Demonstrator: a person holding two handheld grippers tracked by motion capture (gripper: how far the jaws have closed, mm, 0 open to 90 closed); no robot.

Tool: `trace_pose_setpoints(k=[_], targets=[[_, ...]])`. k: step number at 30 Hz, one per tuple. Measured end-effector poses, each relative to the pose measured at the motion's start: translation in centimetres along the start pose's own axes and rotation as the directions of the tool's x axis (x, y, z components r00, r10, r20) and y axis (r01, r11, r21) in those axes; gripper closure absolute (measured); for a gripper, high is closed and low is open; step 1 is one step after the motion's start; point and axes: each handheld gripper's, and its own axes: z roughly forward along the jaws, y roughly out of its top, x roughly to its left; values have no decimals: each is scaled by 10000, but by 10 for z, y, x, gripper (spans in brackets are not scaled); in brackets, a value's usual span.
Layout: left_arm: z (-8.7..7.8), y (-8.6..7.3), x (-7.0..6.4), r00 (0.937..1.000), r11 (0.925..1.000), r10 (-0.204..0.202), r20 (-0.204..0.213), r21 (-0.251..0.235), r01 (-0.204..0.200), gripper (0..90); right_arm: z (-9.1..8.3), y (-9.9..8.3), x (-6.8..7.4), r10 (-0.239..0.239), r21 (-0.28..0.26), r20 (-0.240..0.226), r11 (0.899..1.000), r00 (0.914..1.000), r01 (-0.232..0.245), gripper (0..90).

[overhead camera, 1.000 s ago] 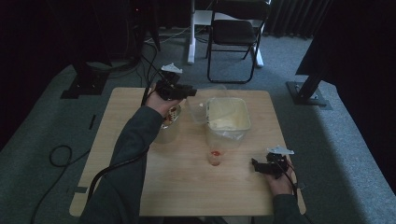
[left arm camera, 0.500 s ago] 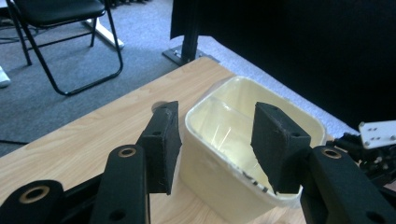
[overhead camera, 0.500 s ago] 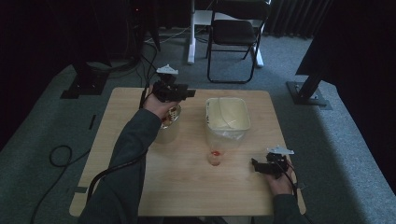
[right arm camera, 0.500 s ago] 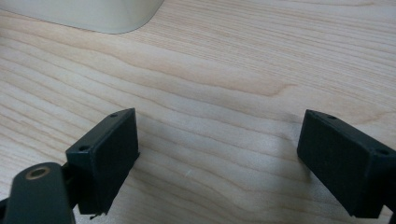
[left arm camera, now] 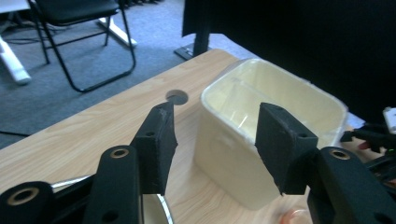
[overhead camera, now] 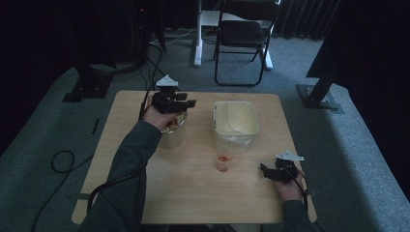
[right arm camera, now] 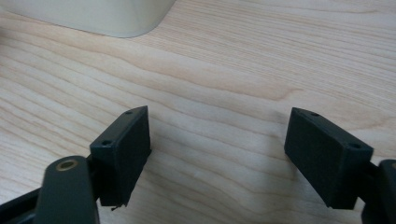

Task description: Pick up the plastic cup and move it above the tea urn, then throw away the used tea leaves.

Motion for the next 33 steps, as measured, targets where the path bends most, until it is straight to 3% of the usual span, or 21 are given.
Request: trace_pose_setpoints(k=[7, 12, 16, 19, 25, 27, 33], targets=[[-6, -21, -5, 9992, 9998, 186, -361, -103, -190, 446, 0, 0, 3, 149, 22, 110, 9999, 9998, -150, 227], [-9, -39, -22, 9974, 9980, 588, -410, -196, -596, 401, -1, 6, 11, 328, 503, 297, 9981, 9990, -343, 267], [-5, -61, -36, 9967, 9971, 721, -377, -197, -729, 380, 3, 10, 23, 116, 502, 97, 9987, 9999, -121, 263], [4, -80, -47, 9967, 9968, 804, -108, 40, -804, 379, 7, 14, 32, -162, 491, -43, 9987, 9999, 164, 258], [23, -114, -62, 9948, 9974, 678, 759, 186, -694, 323, 11, 17, 40, -245, 470, -246, 9986, 9994, 256, 237], [34, -126, -71, 9906, 9956, 857, 1068, 275, -891, 307, 12, 17, 40, -247, 471, -268, 9986, 9993, 259, 232], [73, -144, -94, 9657, 9861, 1320, 2237, 697, -1509, 214, 12, 16, 38, -302, 420, -315, 9986, 9990, 315, 230]])
